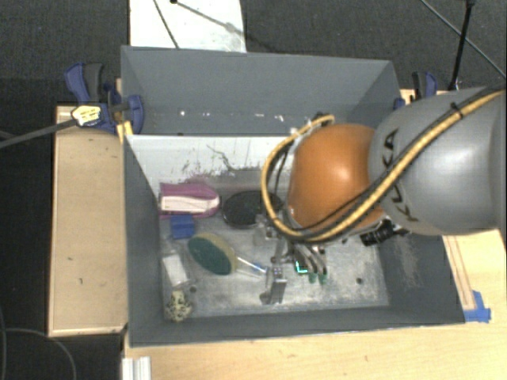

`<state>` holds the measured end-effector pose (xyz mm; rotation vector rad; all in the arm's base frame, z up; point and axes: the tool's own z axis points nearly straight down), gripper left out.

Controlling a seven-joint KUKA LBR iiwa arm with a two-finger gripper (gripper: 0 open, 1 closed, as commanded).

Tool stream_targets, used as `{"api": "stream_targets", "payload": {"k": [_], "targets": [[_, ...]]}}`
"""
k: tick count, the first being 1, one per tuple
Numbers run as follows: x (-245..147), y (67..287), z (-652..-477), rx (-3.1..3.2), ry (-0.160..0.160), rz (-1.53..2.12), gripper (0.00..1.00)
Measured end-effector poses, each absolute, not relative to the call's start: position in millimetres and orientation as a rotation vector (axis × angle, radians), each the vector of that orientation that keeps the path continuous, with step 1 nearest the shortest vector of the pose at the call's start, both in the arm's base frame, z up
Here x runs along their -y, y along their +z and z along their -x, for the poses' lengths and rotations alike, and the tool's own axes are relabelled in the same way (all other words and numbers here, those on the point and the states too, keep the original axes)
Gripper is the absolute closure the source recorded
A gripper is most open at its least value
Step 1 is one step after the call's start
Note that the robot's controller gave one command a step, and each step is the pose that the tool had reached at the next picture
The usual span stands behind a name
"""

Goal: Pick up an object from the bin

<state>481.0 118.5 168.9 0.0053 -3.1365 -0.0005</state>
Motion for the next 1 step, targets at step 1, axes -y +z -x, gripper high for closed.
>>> {"api": "stream_targets", "payload": {"k": [1], "targets": [[-143.6, 67.1, -506.7, 3.143, -0.002, -0.022, 0.0]]}}
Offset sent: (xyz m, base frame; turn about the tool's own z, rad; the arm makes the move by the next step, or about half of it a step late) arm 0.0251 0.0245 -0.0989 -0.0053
